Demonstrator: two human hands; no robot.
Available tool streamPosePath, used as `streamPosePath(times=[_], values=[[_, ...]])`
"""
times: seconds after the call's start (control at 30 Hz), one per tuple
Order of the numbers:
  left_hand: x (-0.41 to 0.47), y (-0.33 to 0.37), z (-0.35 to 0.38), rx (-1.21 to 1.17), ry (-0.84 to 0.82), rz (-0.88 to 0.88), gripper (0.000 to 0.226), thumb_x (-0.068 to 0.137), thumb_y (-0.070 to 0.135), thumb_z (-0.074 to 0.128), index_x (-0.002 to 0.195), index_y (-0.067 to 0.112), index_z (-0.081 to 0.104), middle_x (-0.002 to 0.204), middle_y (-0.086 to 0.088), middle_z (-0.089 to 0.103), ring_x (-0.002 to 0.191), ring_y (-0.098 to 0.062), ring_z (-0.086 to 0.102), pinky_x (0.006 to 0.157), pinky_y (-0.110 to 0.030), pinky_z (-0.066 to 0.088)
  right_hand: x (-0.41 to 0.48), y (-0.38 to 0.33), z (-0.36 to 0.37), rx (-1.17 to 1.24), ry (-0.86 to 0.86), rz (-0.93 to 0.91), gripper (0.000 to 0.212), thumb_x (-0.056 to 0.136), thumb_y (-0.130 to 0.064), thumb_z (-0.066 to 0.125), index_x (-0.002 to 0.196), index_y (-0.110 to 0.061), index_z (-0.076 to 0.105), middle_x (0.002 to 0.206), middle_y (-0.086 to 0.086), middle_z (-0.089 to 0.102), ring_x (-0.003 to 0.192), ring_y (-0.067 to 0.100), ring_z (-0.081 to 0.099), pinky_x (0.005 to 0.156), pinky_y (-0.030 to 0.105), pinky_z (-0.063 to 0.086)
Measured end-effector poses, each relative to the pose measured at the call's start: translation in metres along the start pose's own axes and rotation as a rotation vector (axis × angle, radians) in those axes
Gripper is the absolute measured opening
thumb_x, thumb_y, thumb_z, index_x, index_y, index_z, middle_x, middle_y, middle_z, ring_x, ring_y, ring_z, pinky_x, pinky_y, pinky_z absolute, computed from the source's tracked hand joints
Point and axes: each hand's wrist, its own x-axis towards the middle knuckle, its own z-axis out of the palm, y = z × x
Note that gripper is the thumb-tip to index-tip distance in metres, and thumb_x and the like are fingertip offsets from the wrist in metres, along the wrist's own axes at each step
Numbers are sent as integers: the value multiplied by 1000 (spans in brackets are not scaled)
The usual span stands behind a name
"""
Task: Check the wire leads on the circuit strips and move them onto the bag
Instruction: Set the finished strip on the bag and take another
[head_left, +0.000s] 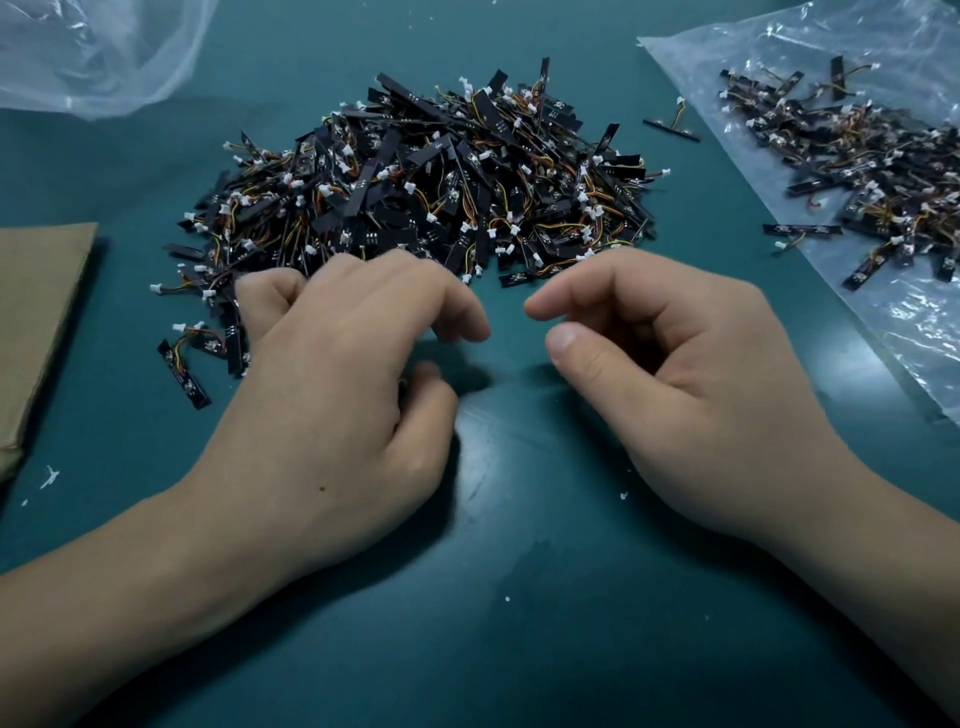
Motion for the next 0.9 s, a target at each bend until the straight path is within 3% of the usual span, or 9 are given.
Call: streamPosePath(times=[0.07, 0.17, 0.37, 0.43, 0.53, 0.7, 0.83, 0.9], values=[[1, -5, 3, -16, -27, -13, 42, 66, 16, 48, 102, 37, 54, 92, 21, 55, 89, -7, 50, 89, -39, 32, 1, 0, 0, -21, 22, 7, 13, 94, -17, 67, 99, -28, 72, 71, -14, 60, 55, 15, 48, 57, 11, 37], [1, -12, 10, -95, -51, -8, 45, 63, 19, 48, 103, 40, 54, 87, 21, 55, 83, -3, 49, 76, -43, 48, 2, 0, -1, -74, -24, 34, 10, 93, -23, 66, 95, -32, 71, 70, -15, 61, 56, 13, 51, 56, 13, 39], [0, -24, 25, -172, -63, 145, 61, 62, 9, 47, 113, 43, 54, 94, 30, 52, 86, 5, 52, 67, -24, 39, 2, -1, 1, -271, -112, 26, 11, 91, -35, 61, 96, -34, 70, 75, -23, 61, 72, 12, 60, 62, 30, 45], [0, -29, 31, -219, -54, 163, 64, 65, 8, 47, 116, 45, 55, 96, 29, 54, 84, 0, 55, 66, -26, 42, 2, -2, 0, -273, -120, 27, 11, 91, -35, 60, 96, -35, 70, 76, -23, 62, 75, 11, 61, 63, 32, 46], [1, -35, 35, -345, -56, 172, 57, 77, 9, 50, 121, 44, 56, 100, 22, 60, 83, -12, 61, 67, -30, 47, 3, -2, 0, -274, -121, 26, 13, 91, -37, 61, 98, -34, 71, 78, -21, 63, 75, 10, 61, 65, 33, 47], [4, -27, 24, -408, -8, 160, 43, 81, 13, 70, 113, 41, 59, 101, 17, 65, 85, -10, 69, 73, -19, 48, 2, -6, 2, -358, -191, 5, 20, 85, -49, 67, 100, -39, 74, 87, -17, 60, 79, 3, 55, 72, 38, 51], [4, -11, 10, -398, 2, 93, 34, 78, 17, 78, 106, 31, 63, 96, 15, 66, 87, -13, 68, 76, -27, 51, 2, -7, 2, -343, -206, 22, 15, 85, -50, 64, 89, -41, 75, 88, -14, 60, 78, 4, 55, 72, 41, 52], [3, -4, 3, -256, 24, 75, 29, 78, 20, 73, 104, 31, 64, 97, 18, 64, 93, -8, 61, 84, -33, 46, 2, -8, 2, -364, -206, 20, 14, 86, -50, 63, 88, -39, 73, 88, -15, 60, 78, 3, 55, 72, 41, 52]])
